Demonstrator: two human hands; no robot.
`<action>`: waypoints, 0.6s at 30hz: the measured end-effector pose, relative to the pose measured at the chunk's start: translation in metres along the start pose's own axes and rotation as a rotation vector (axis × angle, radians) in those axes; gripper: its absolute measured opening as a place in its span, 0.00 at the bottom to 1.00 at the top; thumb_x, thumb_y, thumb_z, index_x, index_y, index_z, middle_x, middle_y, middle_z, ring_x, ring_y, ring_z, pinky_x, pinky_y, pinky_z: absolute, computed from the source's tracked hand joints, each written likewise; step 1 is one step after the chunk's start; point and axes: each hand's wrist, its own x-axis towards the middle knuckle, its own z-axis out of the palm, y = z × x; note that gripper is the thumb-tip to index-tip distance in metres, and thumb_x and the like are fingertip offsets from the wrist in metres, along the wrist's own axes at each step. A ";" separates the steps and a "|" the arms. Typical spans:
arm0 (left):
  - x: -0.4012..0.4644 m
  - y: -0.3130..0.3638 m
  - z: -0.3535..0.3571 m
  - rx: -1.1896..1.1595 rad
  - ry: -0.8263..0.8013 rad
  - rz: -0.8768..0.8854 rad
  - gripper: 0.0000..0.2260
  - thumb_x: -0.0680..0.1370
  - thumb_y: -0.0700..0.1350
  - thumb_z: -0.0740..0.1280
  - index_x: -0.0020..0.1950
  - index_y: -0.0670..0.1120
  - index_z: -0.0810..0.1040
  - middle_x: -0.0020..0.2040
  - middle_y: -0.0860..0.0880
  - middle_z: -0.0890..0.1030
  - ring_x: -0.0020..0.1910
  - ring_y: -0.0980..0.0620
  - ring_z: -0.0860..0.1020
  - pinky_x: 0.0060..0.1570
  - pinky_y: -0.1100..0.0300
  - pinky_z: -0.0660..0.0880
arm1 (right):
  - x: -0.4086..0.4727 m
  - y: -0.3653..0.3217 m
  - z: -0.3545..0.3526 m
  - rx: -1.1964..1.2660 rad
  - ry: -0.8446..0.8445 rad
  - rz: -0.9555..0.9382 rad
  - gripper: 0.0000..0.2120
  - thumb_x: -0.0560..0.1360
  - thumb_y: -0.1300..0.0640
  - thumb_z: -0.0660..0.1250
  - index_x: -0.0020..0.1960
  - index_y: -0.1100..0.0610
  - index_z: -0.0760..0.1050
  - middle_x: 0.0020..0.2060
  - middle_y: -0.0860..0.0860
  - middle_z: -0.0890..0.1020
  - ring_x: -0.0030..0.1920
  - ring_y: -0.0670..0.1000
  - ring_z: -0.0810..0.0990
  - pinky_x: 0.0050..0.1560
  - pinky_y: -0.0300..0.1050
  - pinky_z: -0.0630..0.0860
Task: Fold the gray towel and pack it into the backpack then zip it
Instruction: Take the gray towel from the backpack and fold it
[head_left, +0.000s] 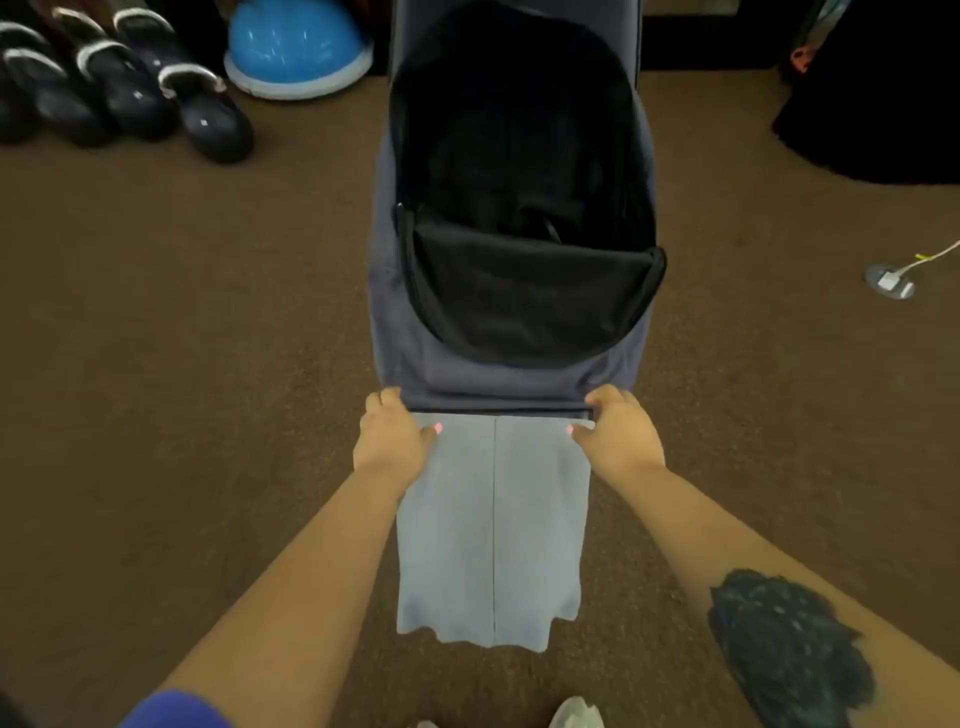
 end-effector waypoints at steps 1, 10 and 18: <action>0.004 -0.002 0.004 -0.050 0.002 -0.039 0.31 0.74 0.47 0.70 0.71 0.40 0.59 0.69 0.40 0.64 0.65 0.38 0.68 0.61 0.45 0.70 | 0.004 0.003 0.003 0.021 -0.002 0.053 0.22 0.74 0.55 0.69 0.65 0.57 0.68 0.62 0.56 0.73 0.60 0.58 0.74 0.54 0.51 0.74; 0.024 -0.021 0.014 -0.127 0.080 -0.107 0.21 0.74 0.44 0.70 0.60 0.42 0.63 0.59 0.39 0.76 0.56 0.39 0.76 0.54 0.45 0.74 | 0.024 0.023 0.032 0.151 -0.080 0.272 0.27 0.76 0.56 0.67 0.70 0.59 0.61 0.64 0.59 0.75 0.60 0.61 0.76 0.53 0.54 0.75; 0.011 -0.022 0.002 0.438 0.082 0.076 0.14 0.77 0.55 0.63 0.54 0.45 0.77 0.52 0.44 0.79 0.54 0.43 0.76 0.55 0.49 0.70 | 0.012 0.017 0.013 -0.174 0.019 0.131 0.08 0.75 0.53 0.68 0.47 0.58 0.78 0.44 0.56 0.82 0.46 0.59 0.80 0.50 0.53 0.77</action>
